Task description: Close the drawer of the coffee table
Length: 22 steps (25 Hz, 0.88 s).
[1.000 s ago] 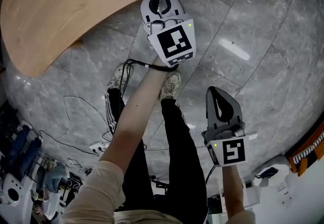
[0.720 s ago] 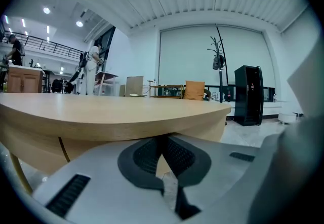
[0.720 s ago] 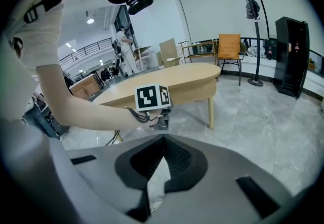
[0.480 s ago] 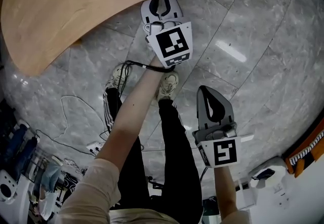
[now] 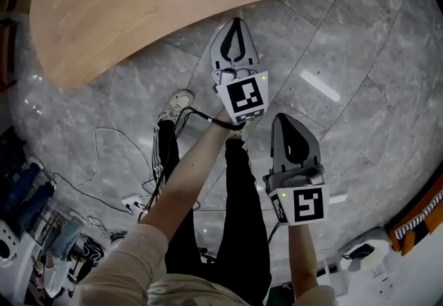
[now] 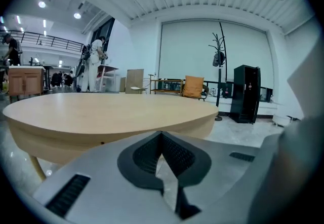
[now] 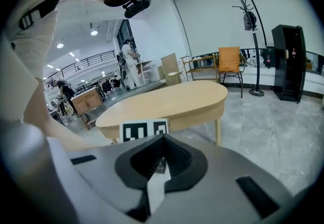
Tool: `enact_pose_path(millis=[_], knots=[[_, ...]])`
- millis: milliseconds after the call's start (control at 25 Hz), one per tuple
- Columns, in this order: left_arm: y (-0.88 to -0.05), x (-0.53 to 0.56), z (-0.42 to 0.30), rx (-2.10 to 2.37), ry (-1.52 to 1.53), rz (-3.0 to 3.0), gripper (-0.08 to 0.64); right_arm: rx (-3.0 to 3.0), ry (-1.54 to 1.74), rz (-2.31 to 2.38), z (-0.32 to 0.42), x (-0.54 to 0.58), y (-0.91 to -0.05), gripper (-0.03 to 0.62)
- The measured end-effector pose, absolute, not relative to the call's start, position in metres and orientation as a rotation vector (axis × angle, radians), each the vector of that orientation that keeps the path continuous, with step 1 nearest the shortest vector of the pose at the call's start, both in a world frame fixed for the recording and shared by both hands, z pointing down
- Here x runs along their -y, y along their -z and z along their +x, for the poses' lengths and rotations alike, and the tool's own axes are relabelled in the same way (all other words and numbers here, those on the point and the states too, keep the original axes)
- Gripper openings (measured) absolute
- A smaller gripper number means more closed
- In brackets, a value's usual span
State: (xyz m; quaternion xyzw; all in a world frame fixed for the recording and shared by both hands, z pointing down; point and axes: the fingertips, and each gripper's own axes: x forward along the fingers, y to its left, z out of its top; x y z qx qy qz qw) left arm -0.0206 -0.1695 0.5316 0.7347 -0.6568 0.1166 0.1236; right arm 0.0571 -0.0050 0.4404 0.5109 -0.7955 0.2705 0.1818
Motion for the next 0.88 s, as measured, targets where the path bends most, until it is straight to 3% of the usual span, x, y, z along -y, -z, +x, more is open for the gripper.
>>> enact_pose_path(millis=[200,600,880], knots=[[-0.426,0.143,-0.031,1.803,-0.189,2.216,0.008,2.326,-0.607,1.482,0.041,0.032,-0.361,0.006],[-0.070,0.109,-0.040,1.514,0.009,2.581,0.008,2.343,-0.348,1.833,0.016,0.055,-0.082,0.006],[0.054,0.055,-0.041,1.190,-0.056,2.754,0.008,2.289,-0.182,2.131,0.010,0.009,0.060,0.006]])
